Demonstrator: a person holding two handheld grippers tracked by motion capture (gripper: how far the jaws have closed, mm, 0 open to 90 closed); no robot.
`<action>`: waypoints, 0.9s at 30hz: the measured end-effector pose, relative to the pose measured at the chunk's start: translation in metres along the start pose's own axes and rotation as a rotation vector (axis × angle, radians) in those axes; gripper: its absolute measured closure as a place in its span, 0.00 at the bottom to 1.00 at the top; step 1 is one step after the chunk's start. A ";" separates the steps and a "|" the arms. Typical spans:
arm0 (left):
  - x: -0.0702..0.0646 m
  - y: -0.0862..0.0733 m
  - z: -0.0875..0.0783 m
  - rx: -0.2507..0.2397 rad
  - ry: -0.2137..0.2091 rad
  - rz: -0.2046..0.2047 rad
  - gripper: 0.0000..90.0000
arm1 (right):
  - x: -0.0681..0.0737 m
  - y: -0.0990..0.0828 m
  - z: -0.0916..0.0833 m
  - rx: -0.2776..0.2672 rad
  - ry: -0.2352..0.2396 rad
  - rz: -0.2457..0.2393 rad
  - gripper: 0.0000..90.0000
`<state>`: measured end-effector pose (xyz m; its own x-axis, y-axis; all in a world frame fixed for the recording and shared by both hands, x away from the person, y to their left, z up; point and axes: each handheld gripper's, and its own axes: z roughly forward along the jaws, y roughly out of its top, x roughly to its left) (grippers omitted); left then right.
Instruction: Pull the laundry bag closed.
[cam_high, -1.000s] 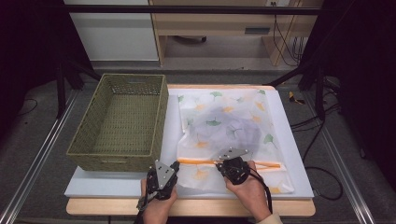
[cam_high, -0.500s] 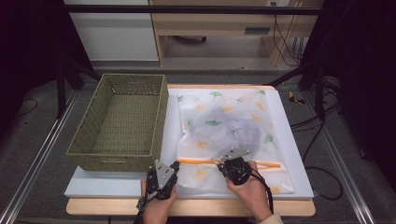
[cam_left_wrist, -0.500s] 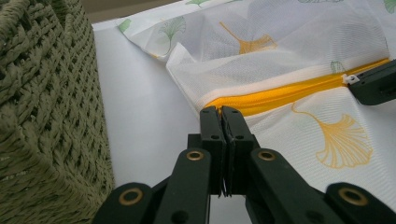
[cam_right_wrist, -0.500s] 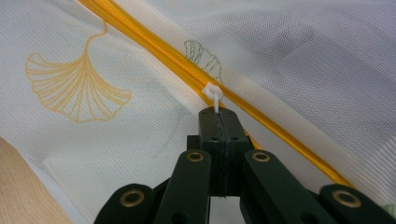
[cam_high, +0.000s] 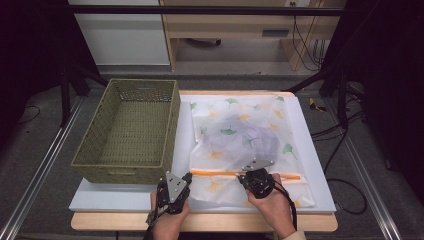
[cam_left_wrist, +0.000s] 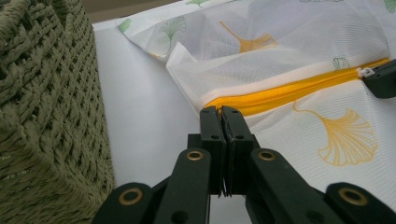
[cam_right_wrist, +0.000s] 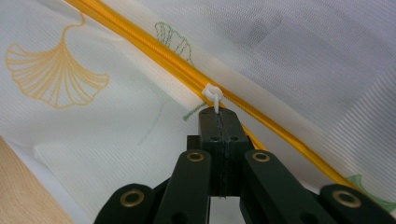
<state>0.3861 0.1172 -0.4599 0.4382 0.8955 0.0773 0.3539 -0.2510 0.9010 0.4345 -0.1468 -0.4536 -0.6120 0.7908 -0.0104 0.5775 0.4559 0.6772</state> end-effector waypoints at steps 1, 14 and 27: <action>0.000 0.000 0.000 -0.001 0.000 -0.002 0.98 | -0.001 -0.001 0.000 0.002 -0.002 0.004 1.00; 0.000 0.000 0.000 0.000 0.000 0.000 0.98 | -0.012 -0.008 -0.008 0.014 -0.023 0.040 1.00; 0.001 0.000 -0.001 0.001 0.006 -0.003 0.98 | -0.025 -0.018 -0.019 0.019 -0.049 0.081 1.00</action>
<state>0.3857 0.1183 -0.4597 0.4325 0.8983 0.0774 0.3558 -0.2489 0.9008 0.4290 -0.1831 -0.4515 -0.5359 0.8443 0.0080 0.6349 0.3967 0.6629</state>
